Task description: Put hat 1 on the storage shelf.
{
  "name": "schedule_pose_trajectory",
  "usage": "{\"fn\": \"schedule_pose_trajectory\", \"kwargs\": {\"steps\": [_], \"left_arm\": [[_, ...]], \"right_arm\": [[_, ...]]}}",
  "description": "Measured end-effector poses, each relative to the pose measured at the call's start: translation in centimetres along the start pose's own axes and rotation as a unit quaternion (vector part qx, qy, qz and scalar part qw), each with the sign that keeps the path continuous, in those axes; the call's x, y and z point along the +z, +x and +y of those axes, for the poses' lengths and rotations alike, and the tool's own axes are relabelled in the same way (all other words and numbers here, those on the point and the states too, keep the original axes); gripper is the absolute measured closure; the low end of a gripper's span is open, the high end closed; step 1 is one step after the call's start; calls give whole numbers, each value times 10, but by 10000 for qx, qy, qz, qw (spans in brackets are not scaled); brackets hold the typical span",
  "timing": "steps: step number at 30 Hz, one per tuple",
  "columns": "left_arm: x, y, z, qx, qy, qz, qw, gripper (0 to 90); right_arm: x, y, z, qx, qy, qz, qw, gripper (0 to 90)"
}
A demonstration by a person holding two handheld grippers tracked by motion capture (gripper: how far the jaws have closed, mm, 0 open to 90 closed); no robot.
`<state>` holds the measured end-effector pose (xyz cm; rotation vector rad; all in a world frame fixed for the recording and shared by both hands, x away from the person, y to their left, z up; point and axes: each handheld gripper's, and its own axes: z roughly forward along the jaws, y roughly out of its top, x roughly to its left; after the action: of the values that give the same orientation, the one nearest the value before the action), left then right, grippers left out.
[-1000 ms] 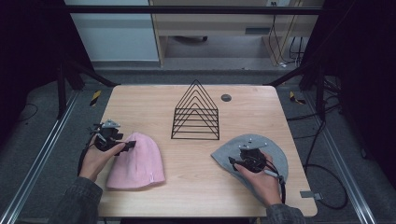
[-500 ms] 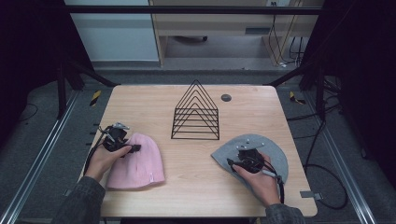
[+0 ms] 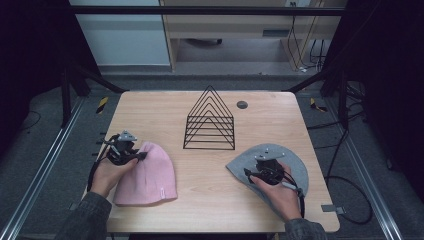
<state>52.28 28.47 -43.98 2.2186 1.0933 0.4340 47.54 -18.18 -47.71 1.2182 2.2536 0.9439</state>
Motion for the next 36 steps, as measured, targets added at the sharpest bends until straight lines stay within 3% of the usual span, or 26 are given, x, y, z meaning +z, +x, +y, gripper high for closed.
{"fn": "schedule_pose_trajectory", "kwargs": {"steps": [3,6,9,10,14,17,21,26,31,36], "left_arm": [[-10,-4,2,27,-170,-9,9999,765],[-25,-16,7,234,-360,73,9990,766],[-40,-28,13,449,-560,127,9973,768],[-50,-35,19,566,-707,165,9958,769],[-65,-42,31,800,-811,259,9932,771],[-82,-45,49,985,-1074,383,9886,773],[-93,-48,61,968,-1193,386,9874,774],[-108,-55,84,1110,-1431,426,9825,774],[-116,-65,108,1135,-1698,274,9785,773],[-123,-72,120,1138,-1794,158,9771,773]], "right_arm": [[-1,-1,0,-19,-51,-17,10000,379],[-3,0,1,-44,-88,-17,10000,377],[-11,3,9,8,-429,83,9990,372],[-14,6,13,-45,-464,79,9989,371],[-23,13,28,-184,-656,185,9975,371],[-34,30,47,-524,-720,361,9954,369],[-39,42,60,-660,-773,540,9934,369],[-37,63,80,-949,-800,698,9898,396],[-30,85,99,-1179,-863,838,9857,438],[-27,98,109,-1202,-937,1039,9828,470]]}}
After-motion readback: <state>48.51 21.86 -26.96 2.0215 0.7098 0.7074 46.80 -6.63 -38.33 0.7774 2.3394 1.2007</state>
